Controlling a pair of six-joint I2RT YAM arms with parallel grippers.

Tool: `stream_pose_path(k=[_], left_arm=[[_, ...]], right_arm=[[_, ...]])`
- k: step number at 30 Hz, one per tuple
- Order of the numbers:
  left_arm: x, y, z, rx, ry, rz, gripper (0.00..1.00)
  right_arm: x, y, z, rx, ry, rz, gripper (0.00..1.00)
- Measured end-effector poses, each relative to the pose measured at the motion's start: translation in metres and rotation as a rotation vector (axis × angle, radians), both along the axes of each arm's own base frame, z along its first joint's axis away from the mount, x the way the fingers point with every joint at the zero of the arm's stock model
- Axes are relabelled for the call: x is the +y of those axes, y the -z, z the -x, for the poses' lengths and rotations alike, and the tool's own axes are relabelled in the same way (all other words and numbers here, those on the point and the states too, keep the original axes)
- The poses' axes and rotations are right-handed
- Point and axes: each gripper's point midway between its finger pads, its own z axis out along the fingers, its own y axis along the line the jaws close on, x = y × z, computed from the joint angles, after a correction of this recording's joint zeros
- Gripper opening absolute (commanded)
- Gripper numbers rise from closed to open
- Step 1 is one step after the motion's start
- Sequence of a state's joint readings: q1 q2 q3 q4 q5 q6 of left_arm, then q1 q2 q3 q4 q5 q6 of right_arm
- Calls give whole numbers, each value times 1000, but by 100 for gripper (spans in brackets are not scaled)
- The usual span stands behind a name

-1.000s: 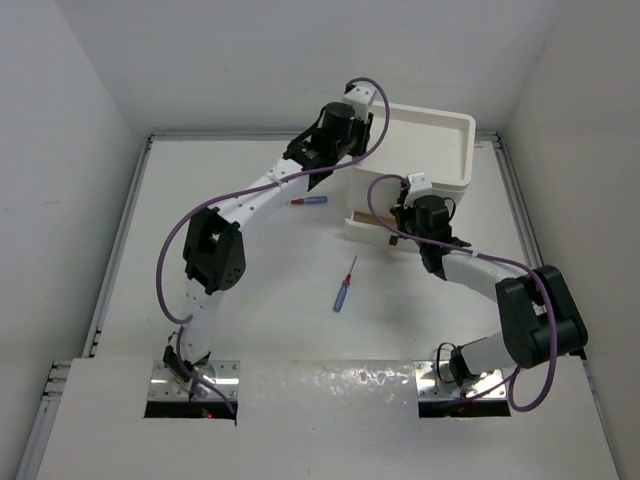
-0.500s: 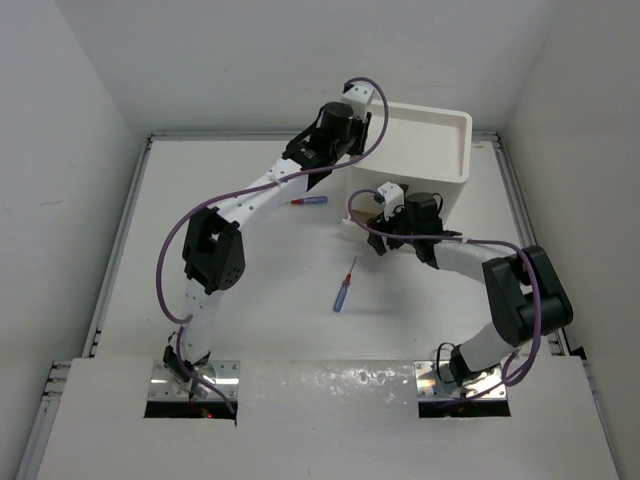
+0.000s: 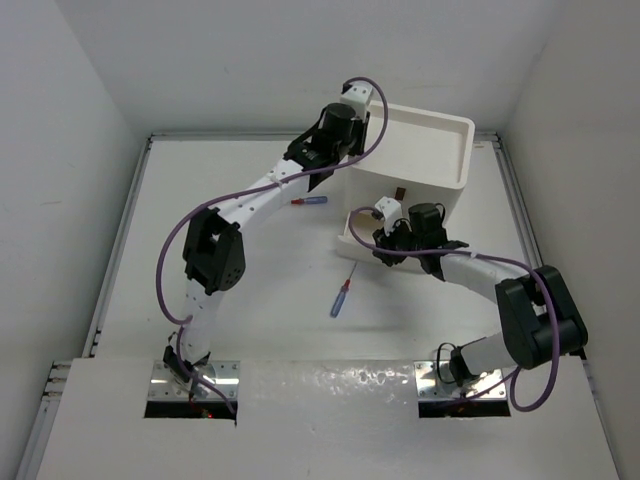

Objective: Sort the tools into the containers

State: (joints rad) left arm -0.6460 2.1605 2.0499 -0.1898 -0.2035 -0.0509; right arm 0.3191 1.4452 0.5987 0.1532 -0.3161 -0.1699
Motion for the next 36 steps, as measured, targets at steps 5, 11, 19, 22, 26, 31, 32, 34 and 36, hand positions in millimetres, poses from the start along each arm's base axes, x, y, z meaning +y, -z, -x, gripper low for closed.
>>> stream_pose_path(k=[5,11,19,22,26,31,32,34,36], left_arm=[[0,0,1,5,-11,5,0],[0,0,1,5,-12,3,0],[0,0,1,5,-12,3,1],[0,0,1,5,-12,3,8],[0,-1,2,6,-10,-1,15],[1,-2,4,16,-3,-21,42],[3,-1,6,23,3,-40,49],[5,-2,7,30,10,-65,75],[9,-3,10,33,12,-91,84]], right_arm=[[-1,0,5,11,-18,8,40],[-8,-7,16,16,12,11,38],[-9,-16,31,27,38,21,49],[-8,-20,36,30,82,44,58],[-10,-51,38,-25,219,34,60],[-12,-115,30,-171,450,-104,58],[-13,-122,31,-185,496,-130,57],[-7,-125,36,-188,565,-171,58],[6,-118,44,-168,596,-191,59]])
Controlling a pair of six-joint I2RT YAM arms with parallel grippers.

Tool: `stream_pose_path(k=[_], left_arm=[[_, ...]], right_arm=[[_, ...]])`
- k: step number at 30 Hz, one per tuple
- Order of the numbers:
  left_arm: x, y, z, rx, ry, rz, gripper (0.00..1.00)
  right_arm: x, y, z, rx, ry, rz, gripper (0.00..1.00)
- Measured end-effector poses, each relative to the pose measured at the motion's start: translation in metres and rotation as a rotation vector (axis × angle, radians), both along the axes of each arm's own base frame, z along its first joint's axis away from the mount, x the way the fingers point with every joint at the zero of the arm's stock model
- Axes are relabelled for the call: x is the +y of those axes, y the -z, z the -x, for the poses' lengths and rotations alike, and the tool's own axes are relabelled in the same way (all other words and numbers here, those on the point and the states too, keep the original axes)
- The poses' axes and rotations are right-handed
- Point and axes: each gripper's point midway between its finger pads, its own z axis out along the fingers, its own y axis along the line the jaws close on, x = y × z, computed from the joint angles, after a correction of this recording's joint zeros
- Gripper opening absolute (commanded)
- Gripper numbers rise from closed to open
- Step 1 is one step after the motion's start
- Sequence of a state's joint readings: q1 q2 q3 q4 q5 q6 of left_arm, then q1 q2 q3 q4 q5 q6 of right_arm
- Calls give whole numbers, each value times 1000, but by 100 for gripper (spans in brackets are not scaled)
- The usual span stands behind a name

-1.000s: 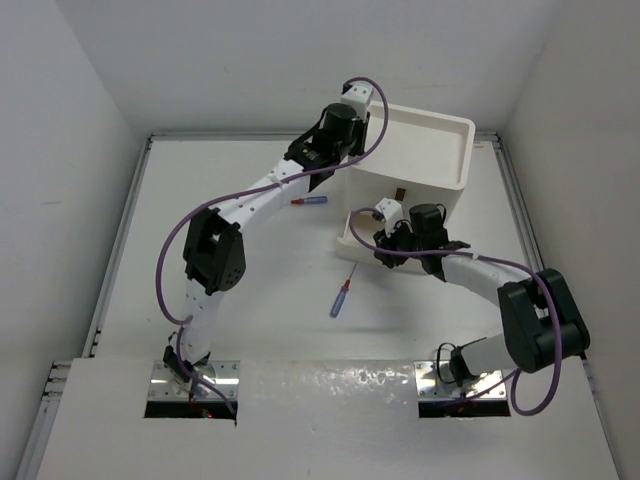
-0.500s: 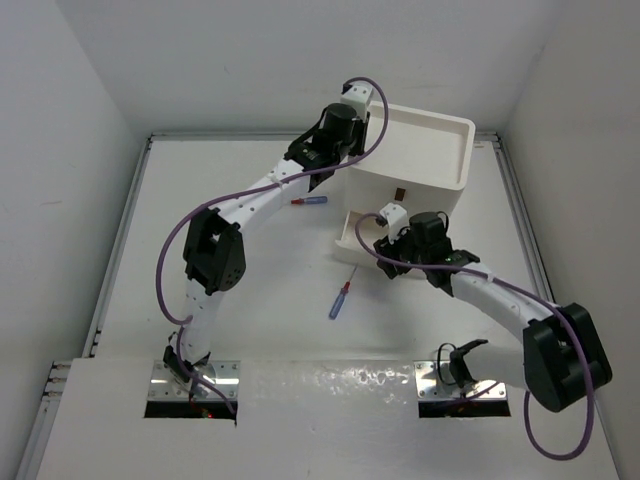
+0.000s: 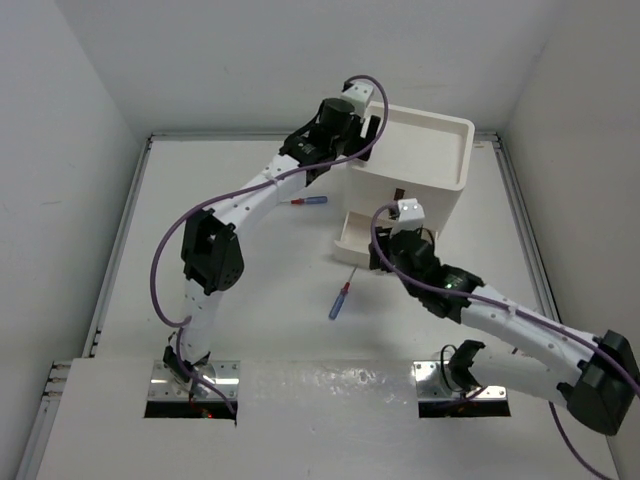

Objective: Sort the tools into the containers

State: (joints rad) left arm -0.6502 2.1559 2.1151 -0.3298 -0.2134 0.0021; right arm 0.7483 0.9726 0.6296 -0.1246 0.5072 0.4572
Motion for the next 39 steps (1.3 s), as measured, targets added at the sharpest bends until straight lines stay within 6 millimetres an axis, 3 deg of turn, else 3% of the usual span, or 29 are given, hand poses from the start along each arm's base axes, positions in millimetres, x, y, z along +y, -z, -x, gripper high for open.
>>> stream_pose_path(k=[4,7,11,13,16,20,21,23,26,30,34,39], left_arm=[[17,-5,13,13,-1,-67,99],[38,-14,35,23,4,-122,100],[72,-53,67,-23,-11,-139,100],[91,-74,81,-57,-31,-130,100],[132,-91,99,-80,-75,-105,100],[199,-75,99,-43,-180,-103,100],[216,-65,100,-20,-210,-110,100],[247,-40,103,30,-271,-133,100],[262,-11,119,88,-290,-164,100],[266,-9,136,91,-278,-166,100],[267,-21,139,55,-275,-153,100],[277,-13,140,74,-288,-164,100]], right_arm=[[34,36,22,68,2,19,64],[56,74,34,144,-9,65,65],[66,119,42,233,15,94,64],[71,132,42,255,31,81,63],[75,148,41,279,56,68,59],[79,171,41,313,81,78,46],[83,171,39,311,81,70,43],[91,171,36,311,80,50,26],[96,171,40,312,75,24,1],[112,170,58,324,-12,33,0],[147,166,88,351,-328,204,0],[192,124,113,138,-751,552,0]])
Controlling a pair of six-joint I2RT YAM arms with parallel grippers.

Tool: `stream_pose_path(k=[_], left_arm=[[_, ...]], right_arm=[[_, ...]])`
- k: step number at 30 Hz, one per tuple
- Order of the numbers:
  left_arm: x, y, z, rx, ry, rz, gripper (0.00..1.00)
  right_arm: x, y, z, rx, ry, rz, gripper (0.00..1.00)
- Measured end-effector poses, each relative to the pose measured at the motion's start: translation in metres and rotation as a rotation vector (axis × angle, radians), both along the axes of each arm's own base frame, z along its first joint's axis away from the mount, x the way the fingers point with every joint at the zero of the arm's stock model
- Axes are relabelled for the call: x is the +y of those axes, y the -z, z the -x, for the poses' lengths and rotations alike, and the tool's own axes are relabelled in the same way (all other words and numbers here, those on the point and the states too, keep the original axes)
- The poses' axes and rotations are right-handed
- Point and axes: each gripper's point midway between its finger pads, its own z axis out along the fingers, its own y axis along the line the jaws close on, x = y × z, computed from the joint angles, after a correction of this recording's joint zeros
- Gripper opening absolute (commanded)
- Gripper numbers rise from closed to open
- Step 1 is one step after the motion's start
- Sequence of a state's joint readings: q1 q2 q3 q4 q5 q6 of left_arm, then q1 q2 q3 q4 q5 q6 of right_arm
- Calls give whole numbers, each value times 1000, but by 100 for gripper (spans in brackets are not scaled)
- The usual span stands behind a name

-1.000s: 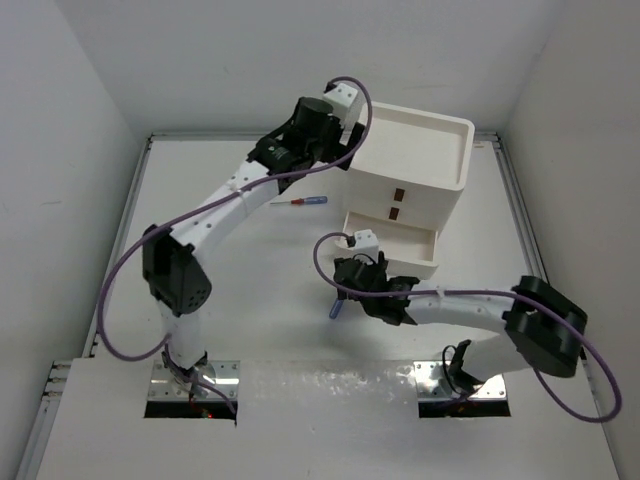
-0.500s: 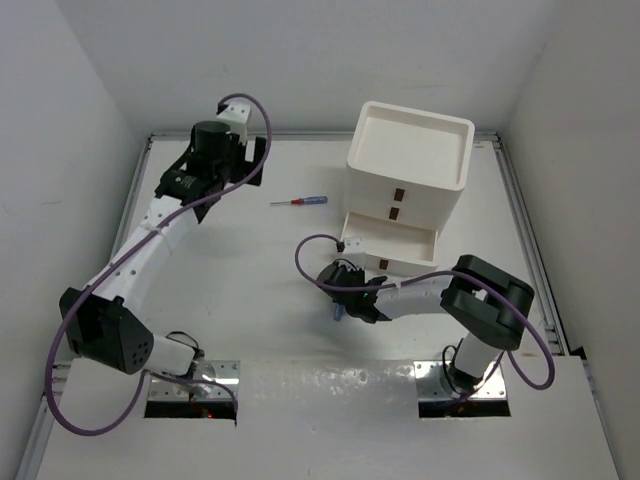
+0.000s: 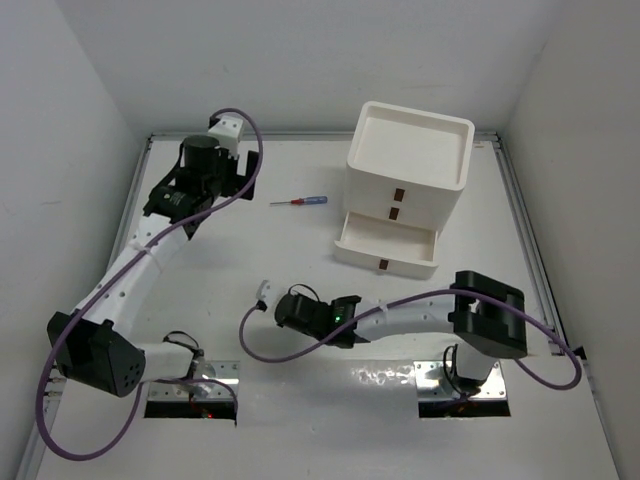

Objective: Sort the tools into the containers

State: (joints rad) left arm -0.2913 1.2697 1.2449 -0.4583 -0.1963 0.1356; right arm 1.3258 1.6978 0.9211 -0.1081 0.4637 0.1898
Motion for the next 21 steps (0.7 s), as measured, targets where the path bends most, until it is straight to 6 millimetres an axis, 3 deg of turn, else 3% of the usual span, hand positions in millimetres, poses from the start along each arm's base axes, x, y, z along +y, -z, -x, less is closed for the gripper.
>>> stream_pose_path(k=[2,4,8,11,15,21], left_arm=[[13,3,-1,12,-28,3,100],[34,5,-4,18,-69,13,100],[69,6,-4,21,-149,23,100],[71,11,0,28,-139,22,100],[58,20,-1,56,-57,38,100],[30,51,-17,125,134,25,95]], right_arm=[[0,-21,-8,-69,-101,51,0],[-15,-44,-34,-127,-131,83,0],[-70,-102,-102,-278,-81,132,0],[-114,-131,-138,-361,-37,200,0],[-158,-129,-167,-372,-31,325,0],[-194,-90,-183,-303,-78,414,0]])
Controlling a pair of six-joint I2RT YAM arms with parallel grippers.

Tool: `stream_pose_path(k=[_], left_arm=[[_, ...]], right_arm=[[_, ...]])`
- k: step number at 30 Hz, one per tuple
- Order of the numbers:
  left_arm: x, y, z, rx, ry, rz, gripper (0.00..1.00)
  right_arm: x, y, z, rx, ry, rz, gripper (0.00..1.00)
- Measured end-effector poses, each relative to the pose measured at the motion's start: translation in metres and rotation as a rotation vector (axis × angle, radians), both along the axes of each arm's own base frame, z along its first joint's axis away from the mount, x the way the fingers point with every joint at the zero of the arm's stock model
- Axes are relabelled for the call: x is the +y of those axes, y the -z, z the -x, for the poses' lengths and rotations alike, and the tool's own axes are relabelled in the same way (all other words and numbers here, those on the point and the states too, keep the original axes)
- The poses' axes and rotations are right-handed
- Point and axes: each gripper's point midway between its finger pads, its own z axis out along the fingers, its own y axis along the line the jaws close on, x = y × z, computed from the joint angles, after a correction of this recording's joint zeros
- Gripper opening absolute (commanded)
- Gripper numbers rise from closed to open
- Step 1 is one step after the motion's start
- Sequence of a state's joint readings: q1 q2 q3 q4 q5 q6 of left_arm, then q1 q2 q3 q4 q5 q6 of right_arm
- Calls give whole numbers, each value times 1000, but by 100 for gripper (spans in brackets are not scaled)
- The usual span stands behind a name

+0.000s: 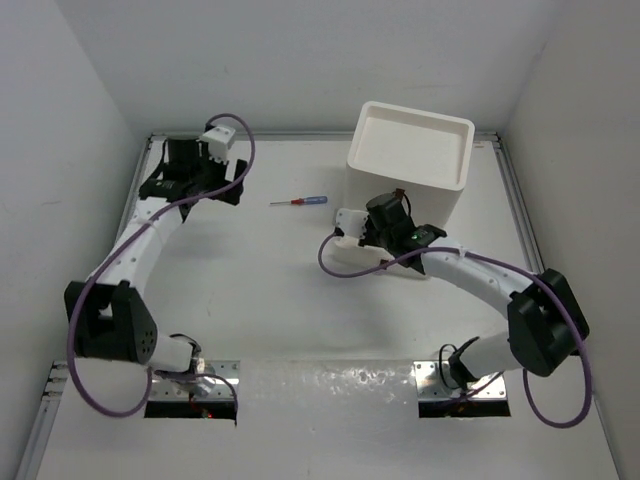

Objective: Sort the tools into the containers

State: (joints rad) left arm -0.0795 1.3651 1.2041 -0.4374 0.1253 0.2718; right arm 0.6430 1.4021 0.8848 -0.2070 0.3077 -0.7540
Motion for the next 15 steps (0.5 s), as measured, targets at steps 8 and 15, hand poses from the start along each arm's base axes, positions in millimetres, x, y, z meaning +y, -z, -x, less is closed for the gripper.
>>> stream_pose_path(k=[8,15], left_arm=[[-66,76,-51,100,348,-157,92],[-151,120,-70,88,722,-255,84]], right_arm=[[-16,44,-4,118,5,39,46],[-15,41,-3,118,35,-1,76]])
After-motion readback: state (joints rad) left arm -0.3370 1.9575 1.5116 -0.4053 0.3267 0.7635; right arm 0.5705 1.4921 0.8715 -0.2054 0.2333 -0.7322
